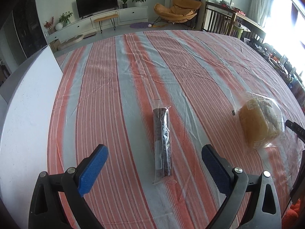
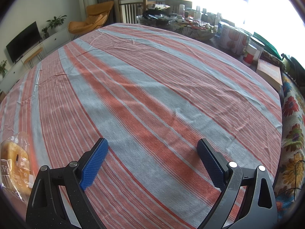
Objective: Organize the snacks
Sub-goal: 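Move the left gripper toward the clear-wrapped stick snack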
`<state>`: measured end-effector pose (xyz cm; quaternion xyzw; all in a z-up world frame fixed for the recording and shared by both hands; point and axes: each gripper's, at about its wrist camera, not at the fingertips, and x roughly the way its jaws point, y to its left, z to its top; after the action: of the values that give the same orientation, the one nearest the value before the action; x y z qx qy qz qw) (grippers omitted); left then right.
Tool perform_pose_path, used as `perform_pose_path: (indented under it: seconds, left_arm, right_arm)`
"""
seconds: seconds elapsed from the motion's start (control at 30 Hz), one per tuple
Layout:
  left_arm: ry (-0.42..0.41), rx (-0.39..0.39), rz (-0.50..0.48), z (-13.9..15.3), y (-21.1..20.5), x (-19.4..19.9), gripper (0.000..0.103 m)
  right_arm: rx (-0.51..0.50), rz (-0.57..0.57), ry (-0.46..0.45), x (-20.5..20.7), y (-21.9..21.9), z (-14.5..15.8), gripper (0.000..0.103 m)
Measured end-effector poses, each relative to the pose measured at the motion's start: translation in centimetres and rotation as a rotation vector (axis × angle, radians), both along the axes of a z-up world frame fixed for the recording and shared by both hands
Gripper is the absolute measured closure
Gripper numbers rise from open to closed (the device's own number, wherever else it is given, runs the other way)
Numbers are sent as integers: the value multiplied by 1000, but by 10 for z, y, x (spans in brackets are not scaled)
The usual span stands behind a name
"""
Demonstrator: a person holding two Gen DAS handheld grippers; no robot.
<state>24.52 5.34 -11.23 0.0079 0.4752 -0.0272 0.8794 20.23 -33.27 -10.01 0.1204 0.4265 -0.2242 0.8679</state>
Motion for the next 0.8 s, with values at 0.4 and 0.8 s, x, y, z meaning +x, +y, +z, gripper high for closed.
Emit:
perform_pose_path:
  seconds: [0.4,0.8]
  left_arm:
    - [14,30,-31,-4,-5,8,5]
    - [57,38,-46,-15,-9,16,5]
  right_arm:
    - [0,0,0,0,0,0,7]
    - [0,0,0,0,0,0,7]
